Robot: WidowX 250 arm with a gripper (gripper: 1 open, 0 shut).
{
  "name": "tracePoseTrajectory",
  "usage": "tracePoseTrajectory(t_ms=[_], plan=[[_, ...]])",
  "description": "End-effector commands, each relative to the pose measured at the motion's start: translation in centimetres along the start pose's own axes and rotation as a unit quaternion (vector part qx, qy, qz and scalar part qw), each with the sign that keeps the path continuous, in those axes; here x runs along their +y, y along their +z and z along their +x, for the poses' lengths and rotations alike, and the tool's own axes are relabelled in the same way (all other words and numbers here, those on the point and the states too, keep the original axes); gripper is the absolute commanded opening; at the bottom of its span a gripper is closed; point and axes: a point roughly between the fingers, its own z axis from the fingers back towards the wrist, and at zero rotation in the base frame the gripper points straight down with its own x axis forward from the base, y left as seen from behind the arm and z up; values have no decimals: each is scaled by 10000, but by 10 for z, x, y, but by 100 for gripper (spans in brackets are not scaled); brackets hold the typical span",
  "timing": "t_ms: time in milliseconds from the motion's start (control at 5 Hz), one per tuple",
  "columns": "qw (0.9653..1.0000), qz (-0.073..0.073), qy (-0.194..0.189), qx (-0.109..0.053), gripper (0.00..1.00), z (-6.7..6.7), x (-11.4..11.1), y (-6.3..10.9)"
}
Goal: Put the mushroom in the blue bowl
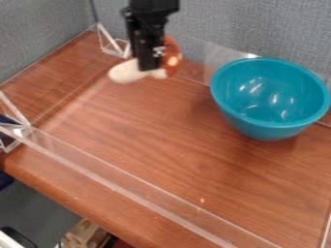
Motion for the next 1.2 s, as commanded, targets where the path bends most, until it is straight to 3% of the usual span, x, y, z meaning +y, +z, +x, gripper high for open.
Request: tracePoseTrajectory(t_ms=[0, 200, 600, 1000], plan=[[9987, 244, -345, -284, 0, 20, -14, 19], [9974, 222, -608, -332, 0, 40, -25, 19], [9944, 170, -969, -376, 0, 58, -33, 14], [9870, 41, -1551, -413, 0, 98, -56, -6]])
